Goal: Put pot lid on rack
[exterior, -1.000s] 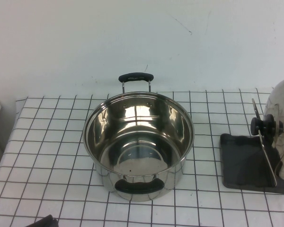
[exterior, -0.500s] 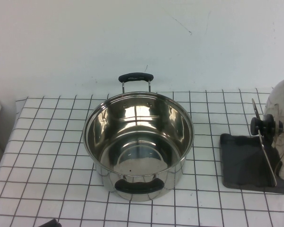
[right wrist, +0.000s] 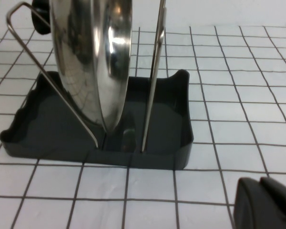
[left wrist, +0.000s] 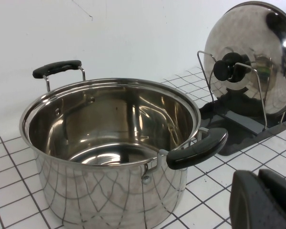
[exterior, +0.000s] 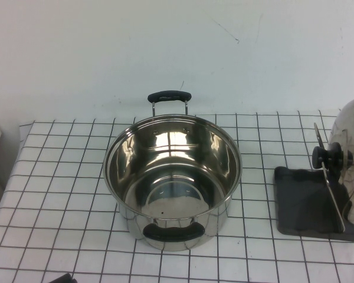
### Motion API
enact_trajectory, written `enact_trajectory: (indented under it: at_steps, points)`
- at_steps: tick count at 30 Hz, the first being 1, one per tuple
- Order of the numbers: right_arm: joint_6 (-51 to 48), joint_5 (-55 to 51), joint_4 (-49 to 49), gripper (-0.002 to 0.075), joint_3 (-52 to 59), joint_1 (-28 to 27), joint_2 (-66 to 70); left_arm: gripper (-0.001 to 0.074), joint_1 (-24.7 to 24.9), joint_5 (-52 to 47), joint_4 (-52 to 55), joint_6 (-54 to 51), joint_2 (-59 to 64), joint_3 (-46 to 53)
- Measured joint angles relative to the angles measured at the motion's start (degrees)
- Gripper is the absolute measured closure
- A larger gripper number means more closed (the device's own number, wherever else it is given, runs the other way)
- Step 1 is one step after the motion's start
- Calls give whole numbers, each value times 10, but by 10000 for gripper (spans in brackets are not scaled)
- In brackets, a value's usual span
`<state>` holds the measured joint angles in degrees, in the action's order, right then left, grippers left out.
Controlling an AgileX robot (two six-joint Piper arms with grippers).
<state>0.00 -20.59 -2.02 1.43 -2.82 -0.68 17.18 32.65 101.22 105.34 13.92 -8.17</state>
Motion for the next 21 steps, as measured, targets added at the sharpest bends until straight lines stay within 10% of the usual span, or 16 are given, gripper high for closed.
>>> enact_trajectory:
  at_steps: [21]
  points:
    - [5, 0, 0, 729, 0, 0, 0, 737, 0, -20, -5, -5, 0, 6]
